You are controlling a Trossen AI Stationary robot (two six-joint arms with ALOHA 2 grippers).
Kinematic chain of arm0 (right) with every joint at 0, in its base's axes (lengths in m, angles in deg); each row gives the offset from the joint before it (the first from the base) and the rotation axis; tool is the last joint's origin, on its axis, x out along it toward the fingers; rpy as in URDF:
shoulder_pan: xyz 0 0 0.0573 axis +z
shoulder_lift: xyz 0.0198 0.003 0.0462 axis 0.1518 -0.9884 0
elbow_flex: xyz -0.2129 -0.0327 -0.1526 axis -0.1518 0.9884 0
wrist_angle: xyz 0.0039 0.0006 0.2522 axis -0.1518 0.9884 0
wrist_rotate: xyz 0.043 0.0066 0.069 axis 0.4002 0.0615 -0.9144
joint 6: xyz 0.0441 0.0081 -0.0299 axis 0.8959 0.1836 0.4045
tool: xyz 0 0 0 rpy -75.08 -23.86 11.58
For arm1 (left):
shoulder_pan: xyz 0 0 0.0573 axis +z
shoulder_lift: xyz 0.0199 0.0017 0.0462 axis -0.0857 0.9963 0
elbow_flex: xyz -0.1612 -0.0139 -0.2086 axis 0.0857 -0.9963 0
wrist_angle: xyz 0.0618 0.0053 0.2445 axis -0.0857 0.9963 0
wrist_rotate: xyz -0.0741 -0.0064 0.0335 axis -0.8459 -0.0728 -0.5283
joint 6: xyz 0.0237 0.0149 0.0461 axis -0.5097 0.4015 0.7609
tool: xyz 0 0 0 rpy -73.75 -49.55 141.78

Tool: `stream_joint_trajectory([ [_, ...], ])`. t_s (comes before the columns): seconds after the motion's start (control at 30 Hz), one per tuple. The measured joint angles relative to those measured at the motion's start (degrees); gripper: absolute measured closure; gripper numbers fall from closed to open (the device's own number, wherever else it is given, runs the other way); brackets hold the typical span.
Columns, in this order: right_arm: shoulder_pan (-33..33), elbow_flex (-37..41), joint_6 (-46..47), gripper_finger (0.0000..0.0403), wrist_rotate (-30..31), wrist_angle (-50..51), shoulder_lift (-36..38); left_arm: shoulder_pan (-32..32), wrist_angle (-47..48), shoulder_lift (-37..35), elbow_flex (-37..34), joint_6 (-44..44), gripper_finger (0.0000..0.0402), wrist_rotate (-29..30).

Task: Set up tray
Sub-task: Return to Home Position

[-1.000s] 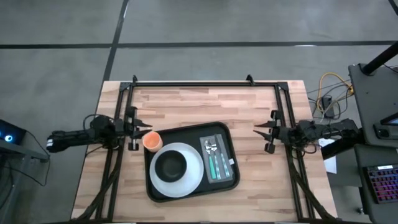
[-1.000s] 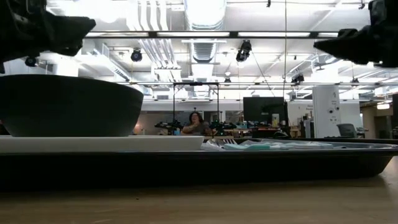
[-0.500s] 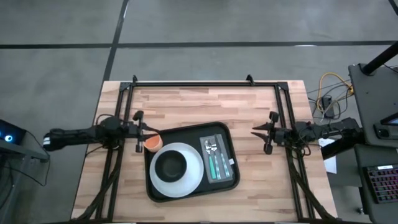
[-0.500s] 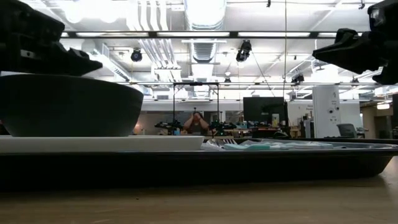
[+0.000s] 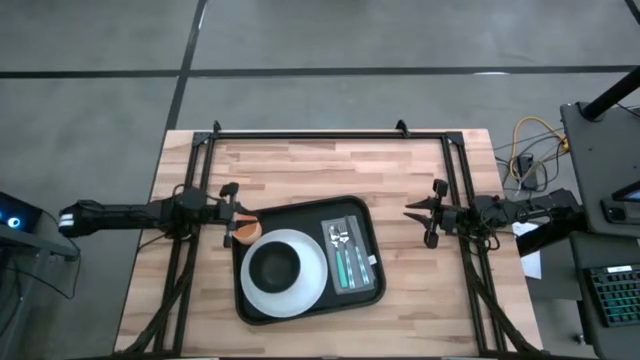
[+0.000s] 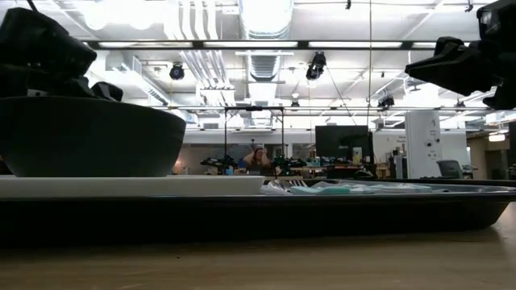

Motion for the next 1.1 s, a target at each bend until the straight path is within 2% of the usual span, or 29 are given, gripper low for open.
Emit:
stream_joint_trajectory([
  [0.43, 0.0, 0.0, 0.0, 0.0334, 0.0, -0.1, 0.0, 0.0, -0.2, 5.4, -0.1, -0.1, 0.0356, -0.3],
  [1.1, 0.0, 0.0, 0.0, 0.0326, 0.0, -0.1, 0.0, 0.0, -0.1, 5.7, -0.1, -0.1, 0.0356, -0.2],
])
